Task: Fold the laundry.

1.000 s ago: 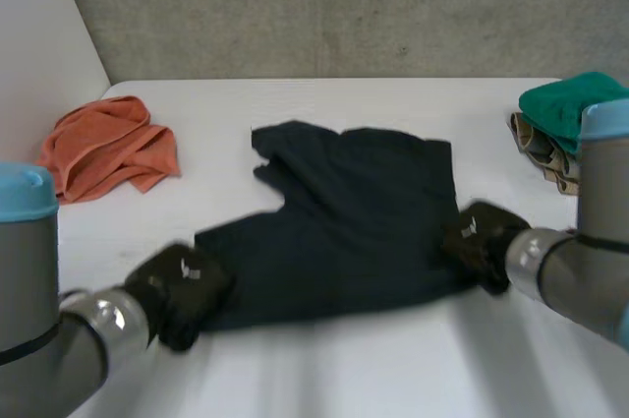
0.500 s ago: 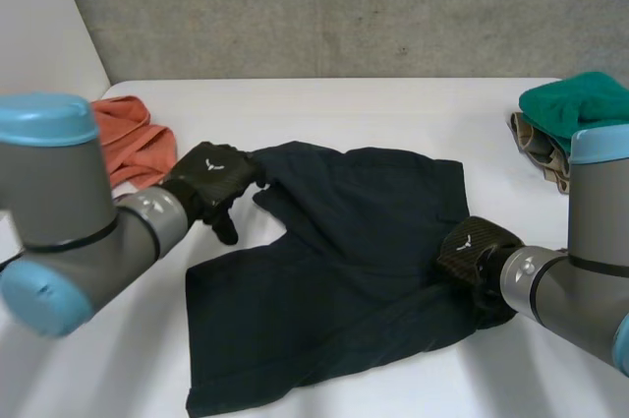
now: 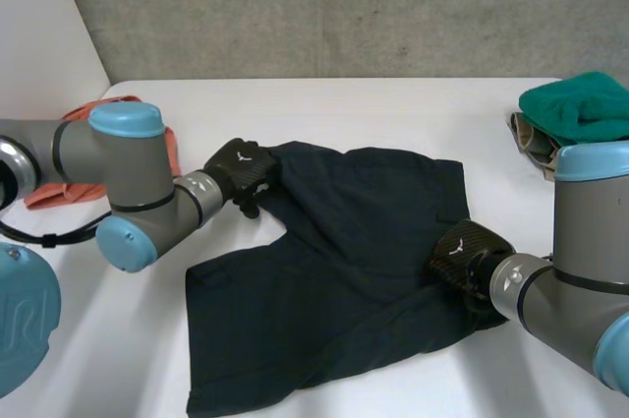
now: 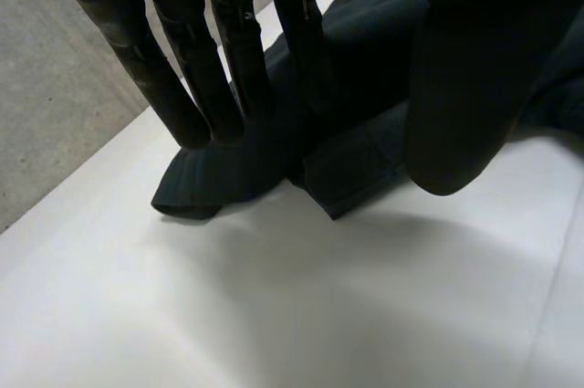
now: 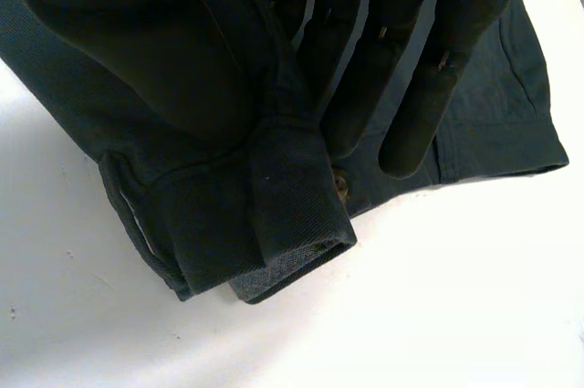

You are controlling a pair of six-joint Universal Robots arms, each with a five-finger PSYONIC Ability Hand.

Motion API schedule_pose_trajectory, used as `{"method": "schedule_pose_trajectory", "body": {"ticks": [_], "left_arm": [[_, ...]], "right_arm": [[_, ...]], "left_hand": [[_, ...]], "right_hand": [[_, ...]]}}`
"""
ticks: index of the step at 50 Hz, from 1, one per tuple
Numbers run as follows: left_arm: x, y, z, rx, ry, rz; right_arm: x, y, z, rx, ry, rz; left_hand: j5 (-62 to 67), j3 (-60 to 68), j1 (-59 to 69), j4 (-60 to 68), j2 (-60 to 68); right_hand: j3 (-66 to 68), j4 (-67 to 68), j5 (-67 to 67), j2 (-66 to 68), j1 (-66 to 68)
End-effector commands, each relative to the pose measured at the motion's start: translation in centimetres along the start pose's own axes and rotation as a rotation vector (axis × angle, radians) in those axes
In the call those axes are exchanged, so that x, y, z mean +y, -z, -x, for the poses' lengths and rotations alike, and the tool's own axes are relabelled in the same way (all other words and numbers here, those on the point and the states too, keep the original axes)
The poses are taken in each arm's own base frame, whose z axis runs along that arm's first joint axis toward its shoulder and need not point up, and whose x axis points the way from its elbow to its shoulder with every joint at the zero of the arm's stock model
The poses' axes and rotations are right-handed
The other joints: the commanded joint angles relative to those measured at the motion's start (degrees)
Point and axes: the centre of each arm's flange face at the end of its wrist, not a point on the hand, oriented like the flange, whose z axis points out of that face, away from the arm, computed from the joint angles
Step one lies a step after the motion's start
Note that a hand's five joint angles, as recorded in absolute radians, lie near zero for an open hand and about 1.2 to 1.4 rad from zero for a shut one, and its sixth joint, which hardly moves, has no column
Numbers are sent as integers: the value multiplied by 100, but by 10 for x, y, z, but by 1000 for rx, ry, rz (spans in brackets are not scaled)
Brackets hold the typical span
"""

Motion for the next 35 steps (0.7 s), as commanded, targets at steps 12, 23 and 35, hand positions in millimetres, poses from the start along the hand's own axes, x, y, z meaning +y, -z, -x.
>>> {"method": "schedule_pose_trajectory", "body": {"ticks": [12,23,35], "left_arm": [[12,-18,-16,3,-130,0],[-14,13,10,-219,-297,99],[-16,37,-1,-241,-563,231]], "right_arm": [[0,0,1,-2,2,-1],[-1,1,1,0,3,-4],[-4,2,5,-7,11,-11]], "left_hand": [[4178,4137,4136,4204,4153],[4184,4142,4141,4209,4158],[4184,4142,4141,4209,4158]], "right_hand": [[1126,1137,1123,1340,1644],[1126,1137,1123,1340,1644],[1126,1137,1123,1340,1644]]}}
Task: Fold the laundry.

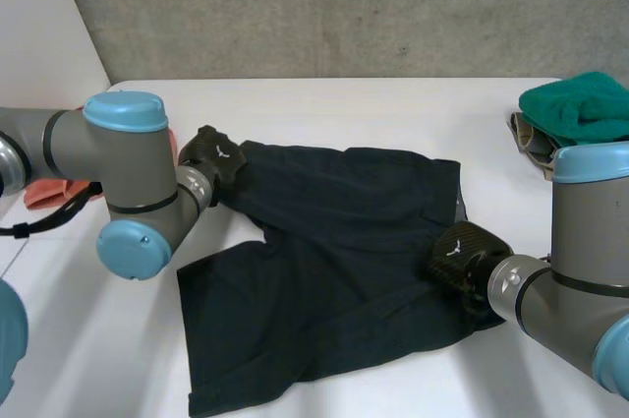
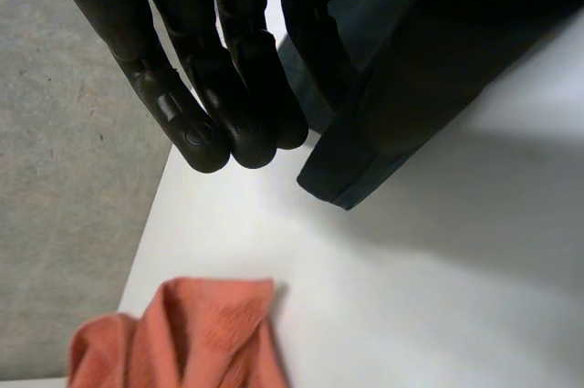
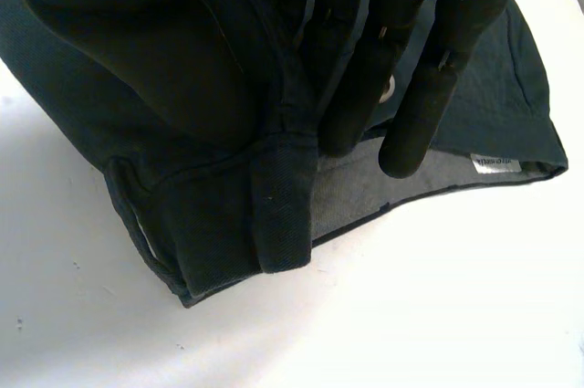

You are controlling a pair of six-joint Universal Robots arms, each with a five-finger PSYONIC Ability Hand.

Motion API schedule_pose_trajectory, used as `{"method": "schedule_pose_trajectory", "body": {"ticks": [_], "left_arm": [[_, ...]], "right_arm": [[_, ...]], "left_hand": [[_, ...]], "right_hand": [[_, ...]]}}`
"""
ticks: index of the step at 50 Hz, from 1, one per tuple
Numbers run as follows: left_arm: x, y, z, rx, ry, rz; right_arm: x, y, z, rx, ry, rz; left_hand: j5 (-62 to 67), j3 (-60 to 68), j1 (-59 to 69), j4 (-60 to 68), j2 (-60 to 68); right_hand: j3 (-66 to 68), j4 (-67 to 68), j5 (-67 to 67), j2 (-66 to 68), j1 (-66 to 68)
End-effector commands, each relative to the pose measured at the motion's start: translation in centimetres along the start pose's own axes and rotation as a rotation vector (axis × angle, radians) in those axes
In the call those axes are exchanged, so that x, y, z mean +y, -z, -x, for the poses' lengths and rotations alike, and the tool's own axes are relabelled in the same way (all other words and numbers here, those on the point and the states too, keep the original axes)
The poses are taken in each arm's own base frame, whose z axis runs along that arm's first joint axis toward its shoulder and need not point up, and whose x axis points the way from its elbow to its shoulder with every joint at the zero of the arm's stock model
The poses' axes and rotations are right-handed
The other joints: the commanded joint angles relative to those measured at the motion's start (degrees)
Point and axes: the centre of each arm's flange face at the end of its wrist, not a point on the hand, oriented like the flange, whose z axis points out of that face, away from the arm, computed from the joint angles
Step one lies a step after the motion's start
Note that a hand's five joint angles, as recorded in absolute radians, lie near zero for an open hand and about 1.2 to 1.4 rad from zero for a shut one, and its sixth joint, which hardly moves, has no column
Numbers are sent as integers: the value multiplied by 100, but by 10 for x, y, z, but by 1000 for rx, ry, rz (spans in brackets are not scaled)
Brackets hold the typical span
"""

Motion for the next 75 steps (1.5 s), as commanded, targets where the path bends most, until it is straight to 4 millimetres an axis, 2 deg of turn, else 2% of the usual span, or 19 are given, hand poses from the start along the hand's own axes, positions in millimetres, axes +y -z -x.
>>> {"method": "schedule_pose_trajectory", "body": {"ticks": [1,2,5,7,8,10,15,22,26,34,44,47,50,55,59,66,70,74,75], "left_arm": [[-3,9,-10,-1,-112,36],[-5,9,-11,1,-107,29],[-8,11,-13,11,-87,16],[-9,13,-10,5,-71,19],[-11,18,-3,-11,-50,24],[-13,25,3,-19,-22,33],[-16,58,16,-14,107,52],[-9,122,9,109,411,67],[-2,163,-7,234,617,122],[9,196,-41,415,726,258],[22,187,-61,436,684,384],[21,182,-63,415,680,350],[17,180,-67,400,663,299],[14,189,-67,384,645,287],[1,209,-58,395,564,189],[7,221,-61,487,354,229],[13,207,-59,506,277,296],[6,175,-47,416,274,261],[1,156,-42,360,290,220]], "right_arm": [[-1,1,2,-2,2,-2],[-1,1,2,-3,2,-1],[-2,1,2,2,2,1],[-2,2,1,4,1,1],[-2,2,1,5,1,0],[-2,3,1,7,0,-1],[-4,4,-1,15,-14,-10],[-9,7,-5,29,-74,-29],[-13,9,-11,48,-139,-39],[-18,14,-26,93,-333,-65],[-13,20,-46,179,-412,-32],[-13,22,-47,184,-412,-30],[-13,23,-45,171,-404,-18],[-9,32,-36,93,-322,36],[2,50,-9,-145,-75,108],[15,59,6,-318,212,126],[12,41,-6,-234,179,105],[6,12,-30,-87,78,66],[5,2,-39,-34,42,56]], "left_hand": [[1320,1220,1500,1158,1175],[889,789,1068,726,744],[-2521,-2622,-2342,-2684,-2667],[-2964,-3065,-2785,-3127,-3110],[-4433,-4533,-4253,-4595,-4578],[-5680,-5780,-5500,-5842,-5825],[-5680,-5780,-5500,-5842,-5825],[-5290,-5391,-5111,-5453,-5436],[-4230,-4330,-4050,-4392,-4375],[-4262,-4363,-4083,-4425,-4408],[-3744,-3844,-3565,-3907,-3889],[-1761,-1862,-1582,-1924,-1907],[1310,1210,1489,1147,1165],[1320,1220,1500,1158,1175],[1320,1220,1500,1158,1175],[1320,1220,1500,1158,1175],[1320,1220,1500,1158,1175],[1320,1220,1500,1158,1175],[1320,1220,1500,1158,1175]], "right_hand": [[1126,1137,1123,1340,1644],[1126,1137,1123,1340,1644],[1126,1137,1123,1340,1644],[1126,1137,1123,1340,1644],[1126,1137,1123,1340,1644],[1126,1137,1123,1340,1644],[1126,1137,1123,1340,1644],[1126,1137,1123,1340,1644],[1126,1137,1123,1340,1644],[1126,1137,1123,1340,1644],[1126,1137,1123,1340,1644],[1126,1137,1123,1340,1644],[1126,1137,1123,1340,1644],[1126,1137,1123,1340,1644],[1126,1137,1123,1340,1644],[1126,1137,1123,1340,1644],[1126,1137,1123,1340,1644],[1126,1137,1123,1340,1644],[1126,1137,1123,1340,1644]]}}
